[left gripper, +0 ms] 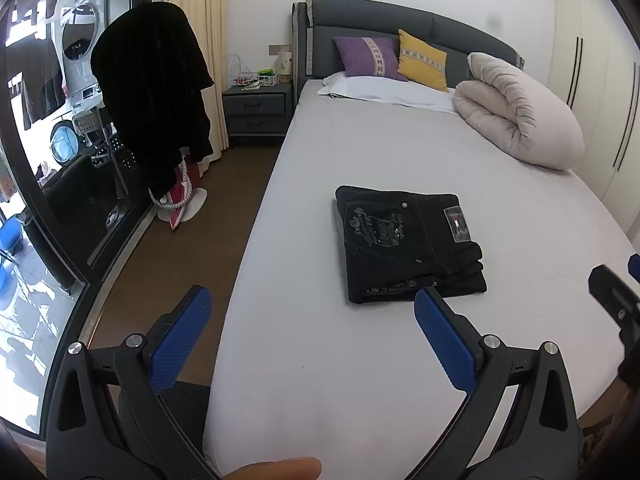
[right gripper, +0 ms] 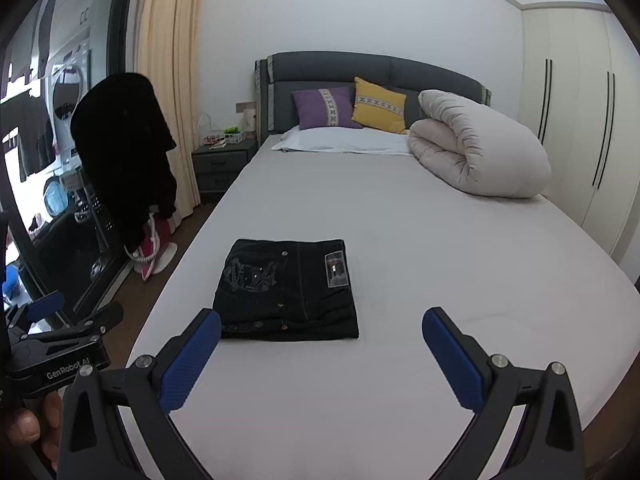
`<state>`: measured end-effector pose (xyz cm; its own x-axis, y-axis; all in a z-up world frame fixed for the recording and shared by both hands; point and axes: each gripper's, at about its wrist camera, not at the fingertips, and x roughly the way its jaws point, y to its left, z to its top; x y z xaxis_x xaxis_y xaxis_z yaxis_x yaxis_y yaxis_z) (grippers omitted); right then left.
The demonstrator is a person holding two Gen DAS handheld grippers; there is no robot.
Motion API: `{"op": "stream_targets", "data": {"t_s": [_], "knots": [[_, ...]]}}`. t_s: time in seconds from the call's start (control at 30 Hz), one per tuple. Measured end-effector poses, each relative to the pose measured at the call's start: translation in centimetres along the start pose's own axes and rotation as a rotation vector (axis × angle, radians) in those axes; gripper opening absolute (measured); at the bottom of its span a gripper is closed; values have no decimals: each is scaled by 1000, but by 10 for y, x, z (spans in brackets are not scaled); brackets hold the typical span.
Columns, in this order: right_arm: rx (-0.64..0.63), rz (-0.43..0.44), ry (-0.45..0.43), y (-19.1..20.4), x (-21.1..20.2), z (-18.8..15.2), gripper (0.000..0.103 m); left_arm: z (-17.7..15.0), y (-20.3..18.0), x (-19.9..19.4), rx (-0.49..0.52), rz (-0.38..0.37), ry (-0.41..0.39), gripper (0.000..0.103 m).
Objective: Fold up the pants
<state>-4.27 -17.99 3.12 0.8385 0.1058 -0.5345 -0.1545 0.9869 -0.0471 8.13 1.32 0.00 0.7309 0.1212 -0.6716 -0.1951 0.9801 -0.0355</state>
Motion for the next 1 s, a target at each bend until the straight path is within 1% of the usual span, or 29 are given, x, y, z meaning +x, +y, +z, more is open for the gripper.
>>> {"op": "stream_targets", "data": {"t_s": [0.17, 0.47, 1.0], "knots": [[6, 3, 25, 1, 4, -2, 103, -4, 0, -1, -3, 1, 7, 103], [18, -4, 46, 0, 7, -5, 103, -7, -1, 3, -6, -1, 15, 103], [31, -5, 55, 1, 9, -8, 103, -13, -6, 6, -7, -6, 26, 103]]}}
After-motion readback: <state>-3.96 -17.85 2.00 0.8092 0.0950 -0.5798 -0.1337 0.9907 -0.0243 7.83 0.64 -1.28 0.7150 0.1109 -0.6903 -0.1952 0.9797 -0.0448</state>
